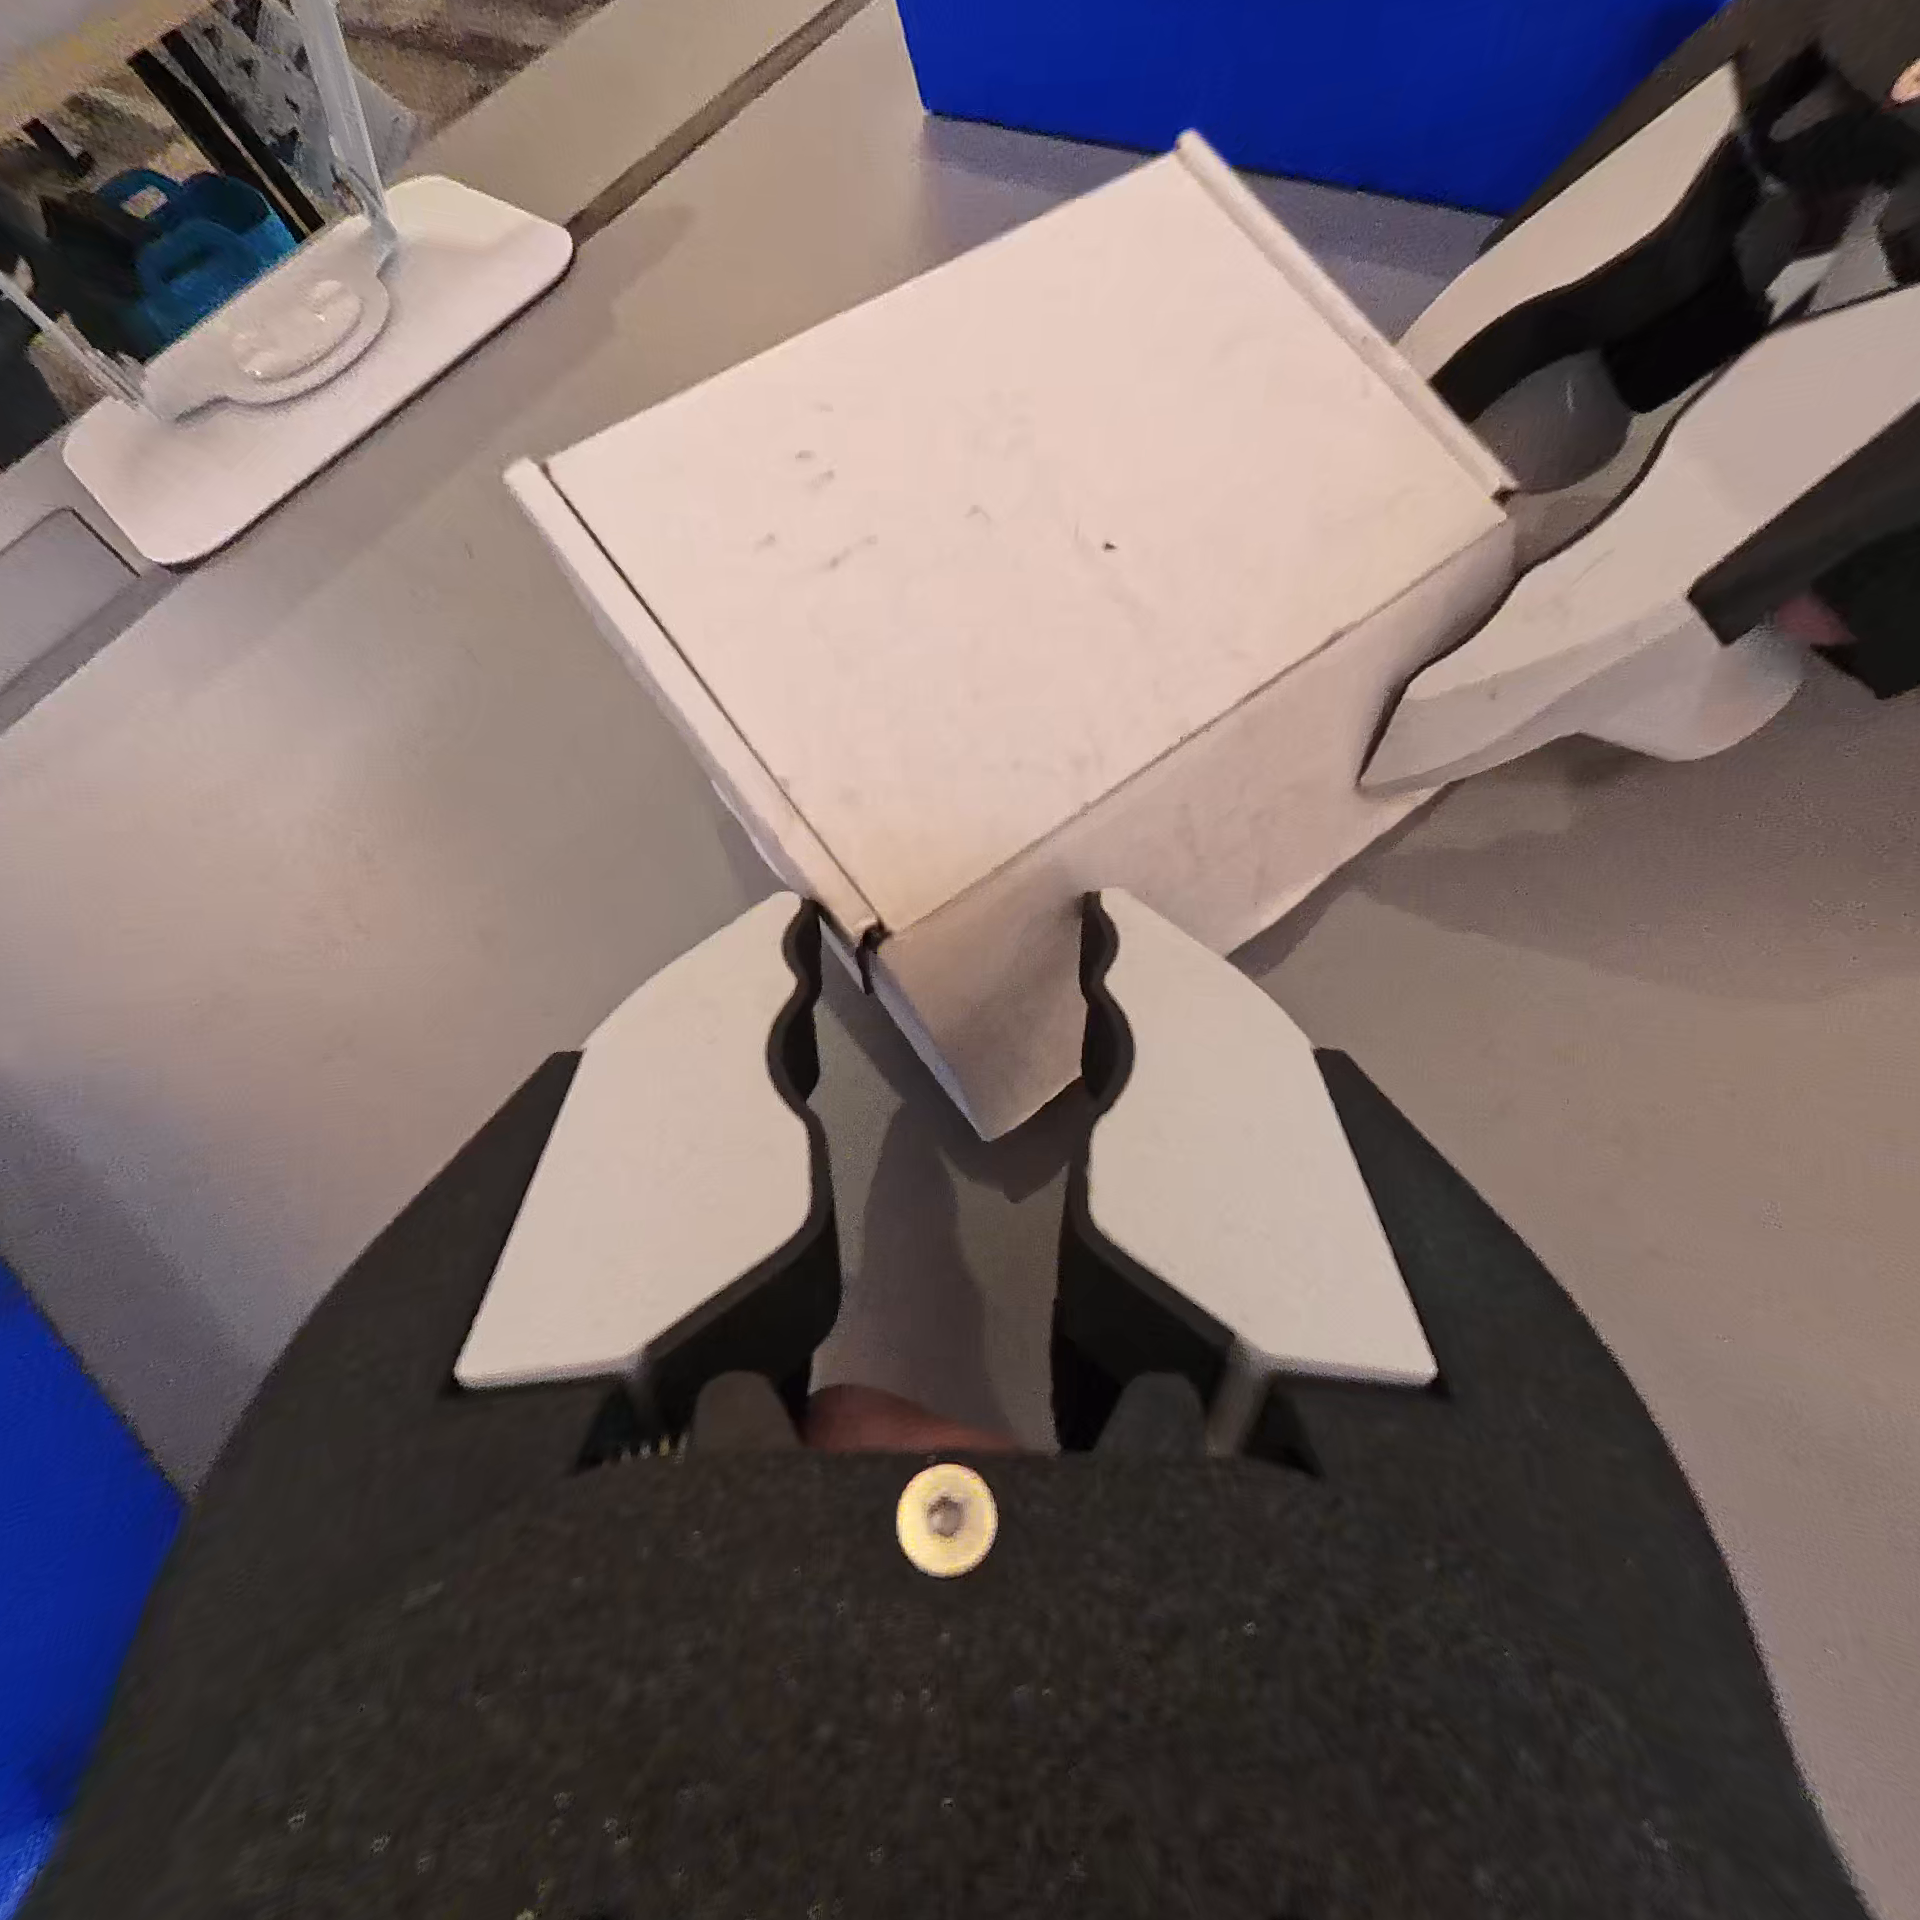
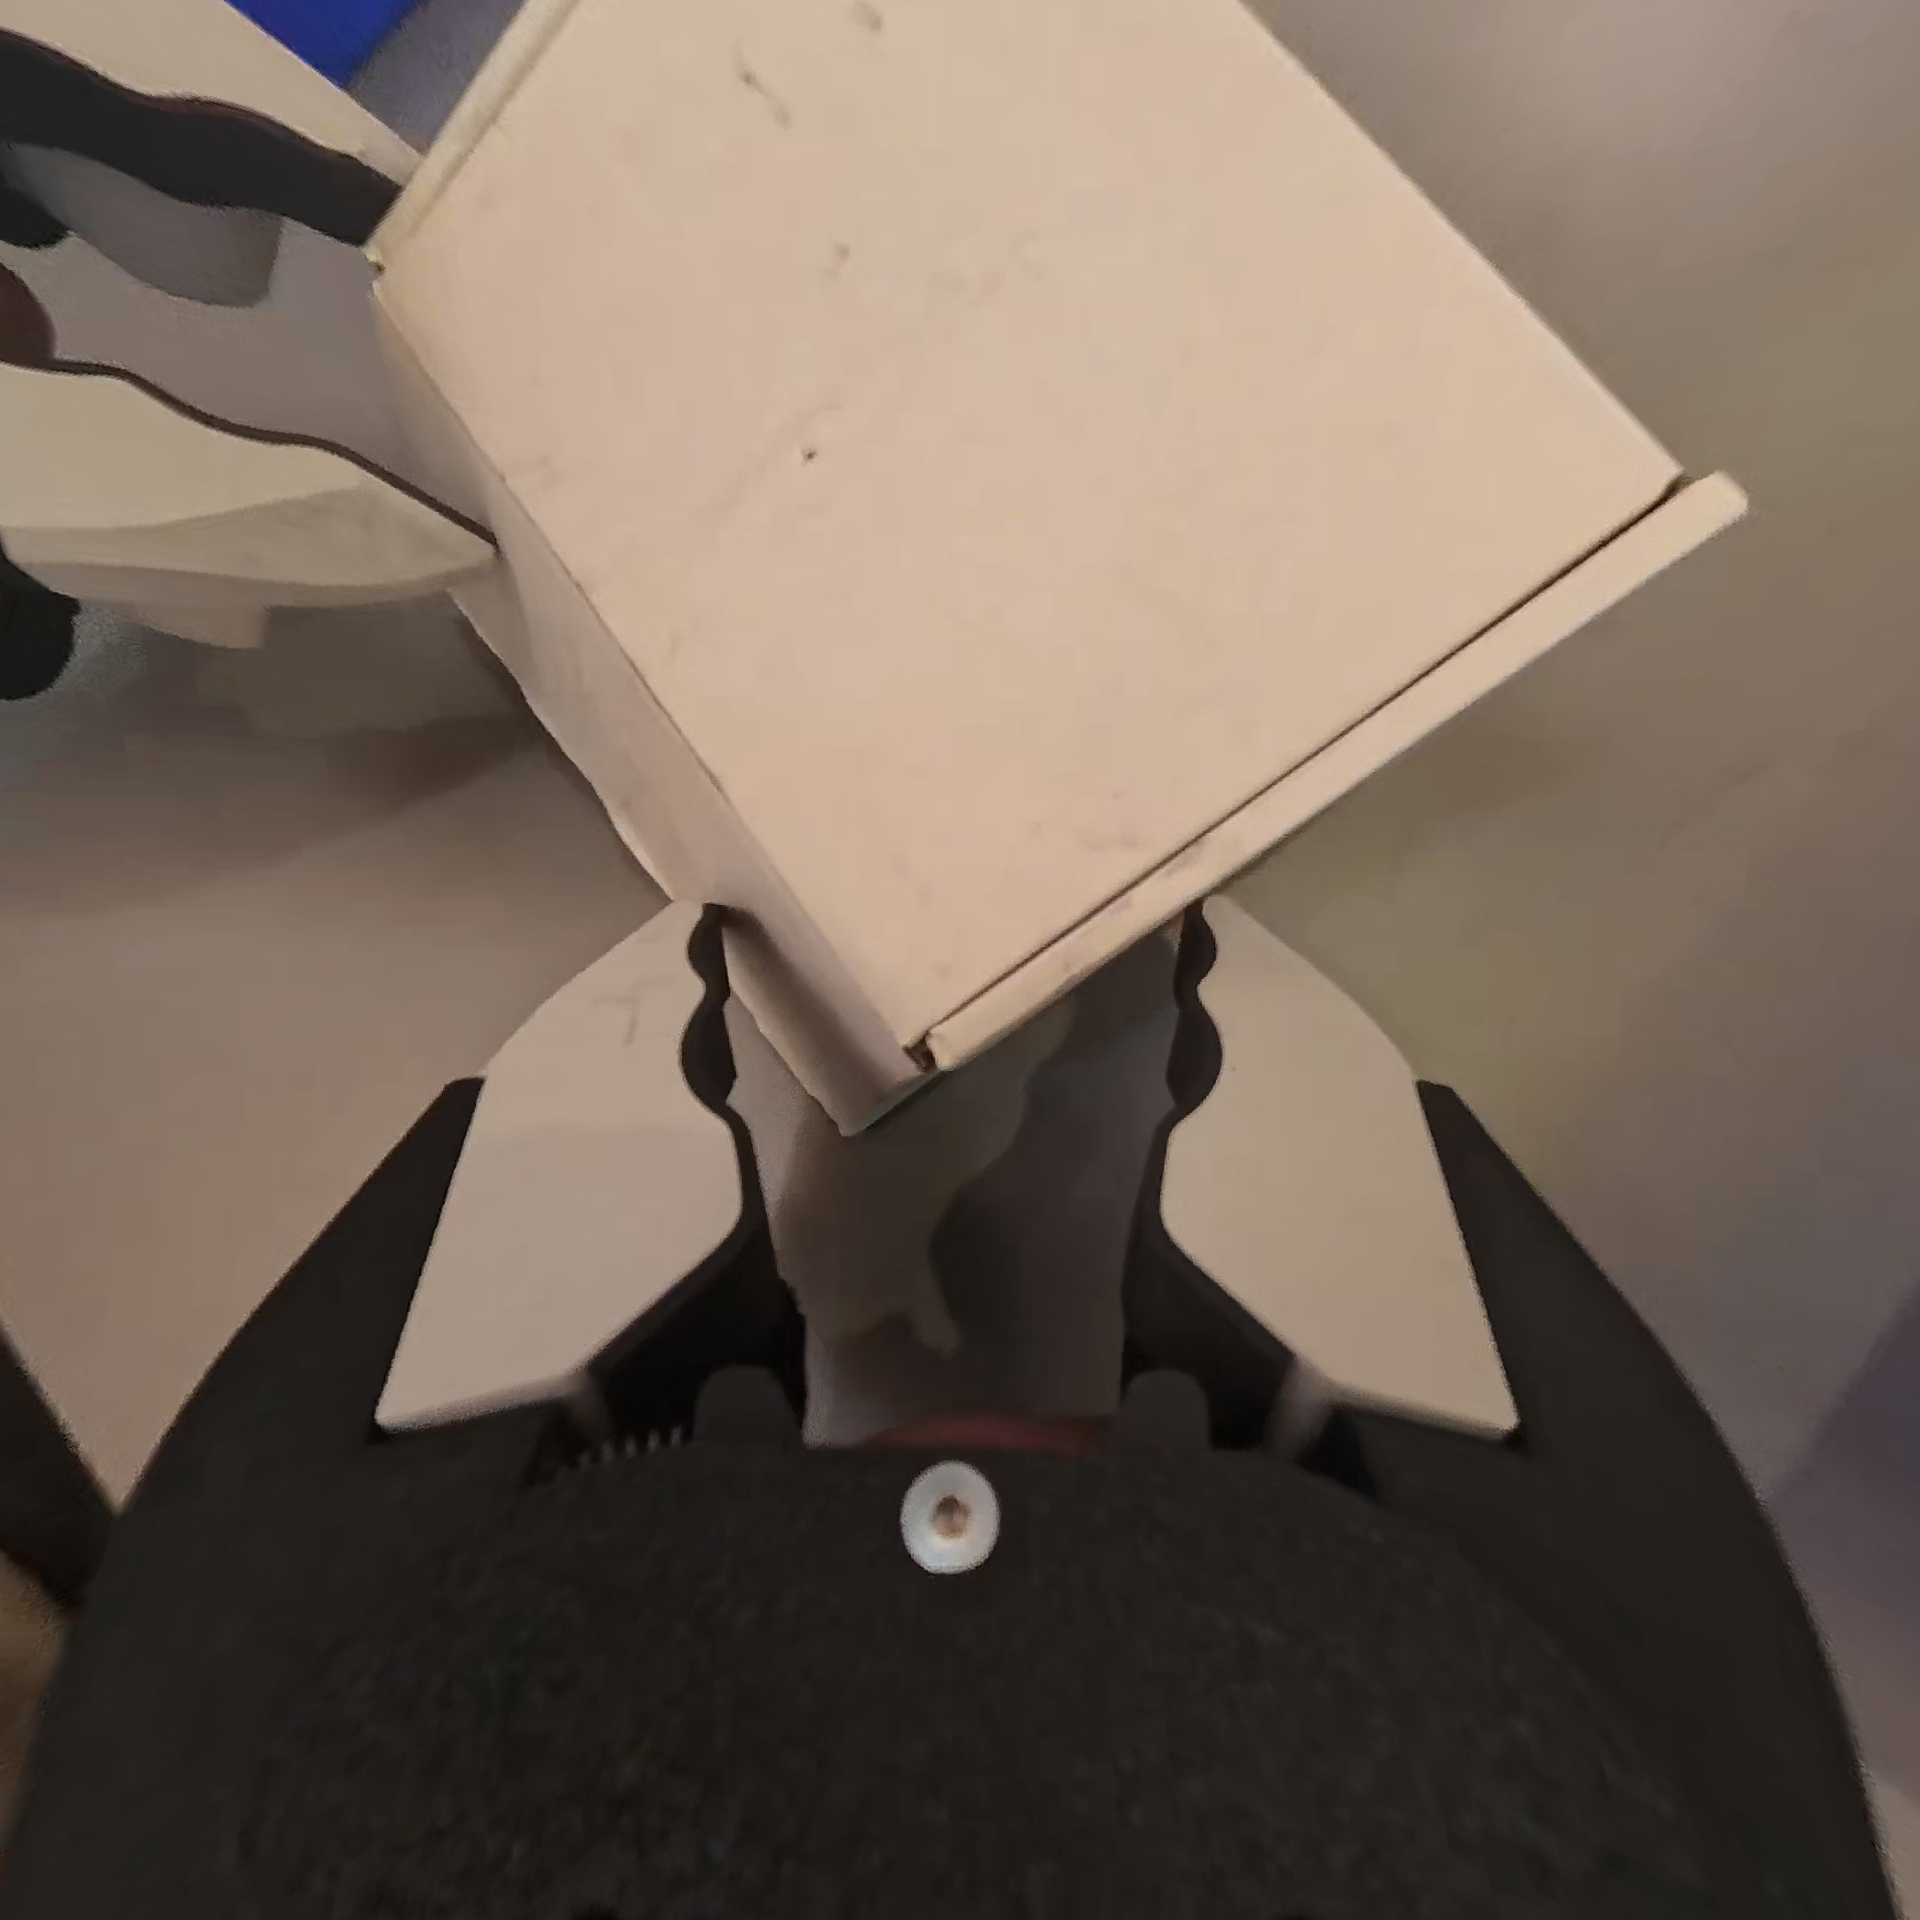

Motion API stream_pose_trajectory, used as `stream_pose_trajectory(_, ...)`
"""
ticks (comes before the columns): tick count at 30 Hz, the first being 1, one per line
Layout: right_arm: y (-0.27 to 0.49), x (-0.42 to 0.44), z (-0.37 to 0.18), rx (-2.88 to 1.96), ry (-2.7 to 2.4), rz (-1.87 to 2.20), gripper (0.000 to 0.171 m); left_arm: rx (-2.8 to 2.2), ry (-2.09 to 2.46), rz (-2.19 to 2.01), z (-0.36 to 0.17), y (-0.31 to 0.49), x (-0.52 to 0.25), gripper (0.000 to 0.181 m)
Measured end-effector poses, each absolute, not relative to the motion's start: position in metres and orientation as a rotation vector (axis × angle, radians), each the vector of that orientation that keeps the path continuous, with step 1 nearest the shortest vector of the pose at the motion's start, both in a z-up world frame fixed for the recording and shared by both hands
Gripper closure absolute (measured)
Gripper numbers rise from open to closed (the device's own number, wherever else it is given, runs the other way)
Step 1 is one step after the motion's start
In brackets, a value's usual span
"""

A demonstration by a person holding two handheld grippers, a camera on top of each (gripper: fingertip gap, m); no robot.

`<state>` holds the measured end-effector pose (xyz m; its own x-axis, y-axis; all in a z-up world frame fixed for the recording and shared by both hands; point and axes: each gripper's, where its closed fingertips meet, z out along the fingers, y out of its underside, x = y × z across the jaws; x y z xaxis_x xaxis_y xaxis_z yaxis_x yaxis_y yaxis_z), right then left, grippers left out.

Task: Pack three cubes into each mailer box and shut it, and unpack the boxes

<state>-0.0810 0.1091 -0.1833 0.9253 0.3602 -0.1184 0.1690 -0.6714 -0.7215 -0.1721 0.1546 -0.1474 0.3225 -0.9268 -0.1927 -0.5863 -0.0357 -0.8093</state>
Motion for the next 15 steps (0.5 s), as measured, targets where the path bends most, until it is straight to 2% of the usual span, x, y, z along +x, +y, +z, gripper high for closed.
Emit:
stream_pose_trajectory(3, 0.105, -0.082, -0.180, -2.303, -0.376, 0.435, 0.089, -1.727, 1.399, -0.527, -0.152, 0.153, -0.176, 0.134)
stream_pose_trajectory(5, 0.104, -0.077, -0.181, -2.294, -0.385, 0.426, 0.083, -1.750, 1.430, -0.523, -0.162, 0.155, -0.181, 0.125)
stream_pose_trajectory(8, 0.104, -0.080, -0.184, -2.292, -0.407, 0.421, 0.092, -1.793, 1.430, -0.598, -0.173, 0.157, -0.181, 0.122)
stream_pose_trajectory(15, 0.107, -0.078, -0.187, -2.323, -0.440, 0.342, 0.094, -1.795, 1.432, -0.632, -0.171, 0.159, -0.174, 0.137)
